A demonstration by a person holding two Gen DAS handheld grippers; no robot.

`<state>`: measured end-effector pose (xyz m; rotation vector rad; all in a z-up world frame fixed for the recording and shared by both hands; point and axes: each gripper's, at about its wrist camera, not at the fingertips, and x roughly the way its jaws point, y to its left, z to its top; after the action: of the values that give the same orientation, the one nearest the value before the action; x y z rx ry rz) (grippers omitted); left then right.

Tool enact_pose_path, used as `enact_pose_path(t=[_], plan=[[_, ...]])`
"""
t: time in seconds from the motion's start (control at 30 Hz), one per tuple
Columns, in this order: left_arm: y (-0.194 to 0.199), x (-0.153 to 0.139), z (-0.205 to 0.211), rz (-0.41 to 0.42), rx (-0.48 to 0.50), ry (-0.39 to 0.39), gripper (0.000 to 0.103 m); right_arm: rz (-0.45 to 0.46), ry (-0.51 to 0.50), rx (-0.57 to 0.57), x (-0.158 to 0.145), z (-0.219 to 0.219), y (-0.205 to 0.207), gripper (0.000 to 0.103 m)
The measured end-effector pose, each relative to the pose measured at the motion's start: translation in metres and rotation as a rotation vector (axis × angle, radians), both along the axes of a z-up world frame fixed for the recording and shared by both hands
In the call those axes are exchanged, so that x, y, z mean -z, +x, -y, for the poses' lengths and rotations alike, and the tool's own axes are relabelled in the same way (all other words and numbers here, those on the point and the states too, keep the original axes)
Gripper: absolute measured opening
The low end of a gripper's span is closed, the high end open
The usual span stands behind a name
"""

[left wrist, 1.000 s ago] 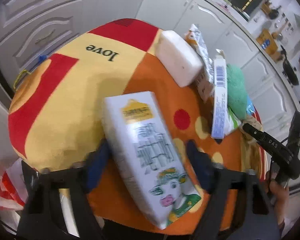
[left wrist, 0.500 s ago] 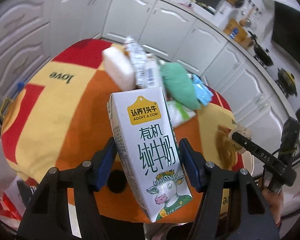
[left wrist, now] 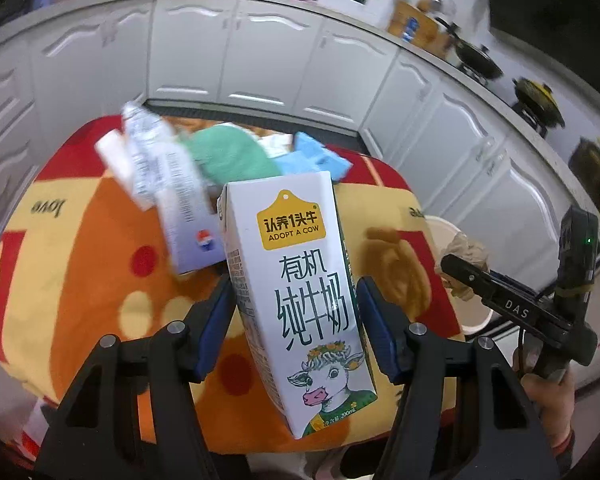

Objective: Collect trash
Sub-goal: 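Carry carton and paper over the beige bin and open both tools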

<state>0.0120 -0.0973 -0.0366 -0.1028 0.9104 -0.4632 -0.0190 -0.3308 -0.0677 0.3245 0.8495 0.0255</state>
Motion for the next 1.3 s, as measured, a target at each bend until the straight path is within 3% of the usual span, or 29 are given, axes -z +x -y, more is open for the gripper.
enact_pose_path(t=[0.77,1.1,1.3], plan=[[0.014,0.010,0.145,0.062,0.232,0.124,0.059,-0.049,-0.015,0.184,0.015,0.084,-0.035,0.037],[0.025,0.025,0.211,0.049,0.327,0.125,0.058,-0.107,-0.021,0.293,0.037,0.133,-0.047,0.037],[0.034,0.036,0.244,-0.008,0.374,0.072,0.058,-0.147,-0.014,0.334,0.054,0.156,-0.046,0.037]])
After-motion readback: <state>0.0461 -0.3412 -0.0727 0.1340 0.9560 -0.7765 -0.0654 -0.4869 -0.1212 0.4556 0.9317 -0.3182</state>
